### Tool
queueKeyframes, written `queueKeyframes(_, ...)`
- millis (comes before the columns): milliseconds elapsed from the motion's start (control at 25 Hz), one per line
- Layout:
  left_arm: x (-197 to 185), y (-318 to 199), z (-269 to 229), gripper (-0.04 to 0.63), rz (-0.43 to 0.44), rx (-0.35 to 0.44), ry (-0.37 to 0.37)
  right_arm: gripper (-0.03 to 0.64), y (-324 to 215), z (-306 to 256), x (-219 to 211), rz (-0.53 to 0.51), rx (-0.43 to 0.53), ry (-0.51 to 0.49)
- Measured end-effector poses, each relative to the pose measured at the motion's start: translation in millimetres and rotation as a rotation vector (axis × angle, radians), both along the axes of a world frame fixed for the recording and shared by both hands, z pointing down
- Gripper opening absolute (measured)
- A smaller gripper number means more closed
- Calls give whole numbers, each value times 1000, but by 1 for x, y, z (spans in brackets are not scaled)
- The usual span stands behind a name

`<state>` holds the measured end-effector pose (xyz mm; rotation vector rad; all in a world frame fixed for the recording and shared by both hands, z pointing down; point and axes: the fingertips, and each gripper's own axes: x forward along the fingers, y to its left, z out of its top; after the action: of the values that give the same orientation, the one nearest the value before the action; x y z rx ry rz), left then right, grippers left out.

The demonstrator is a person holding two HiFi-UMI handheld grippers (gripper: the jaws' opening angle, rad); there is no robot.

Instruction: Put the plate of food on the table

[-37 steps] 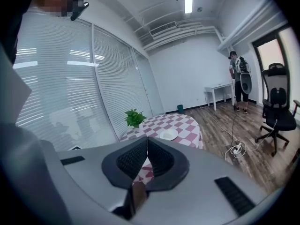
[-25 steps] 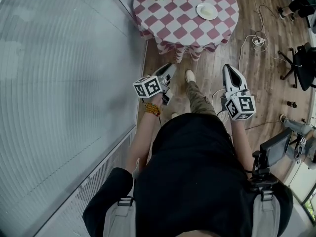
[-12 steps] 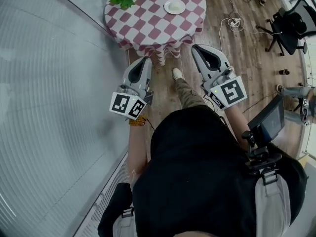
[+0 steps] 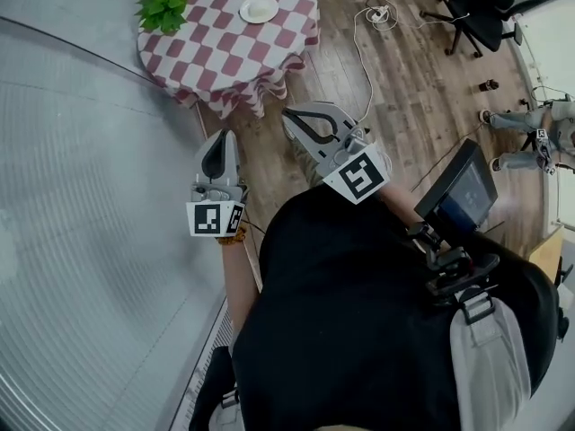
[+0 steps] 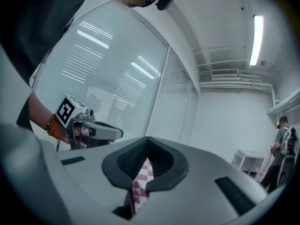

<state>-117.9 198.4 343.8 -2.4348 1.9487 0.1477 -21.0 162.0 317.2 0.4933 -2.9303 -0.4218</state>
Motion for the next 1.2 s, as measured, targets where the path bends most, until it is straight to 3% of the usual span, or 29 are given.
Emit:
queueKeyframes(240, 15, 8, 31, 6, 37, -59, -49, 9, 1, 33, 4, -10, -36, 44)
queueKeyframes(600, 21, 7, 68, 6, 51, -144, 18, 9, -4, 73, 8, 30, -144, 107)
queueKeyframes(1200, 38, -4, 82, 6, 93, -153, 17, 9, 6, 87, 11, -17, -168, 101)
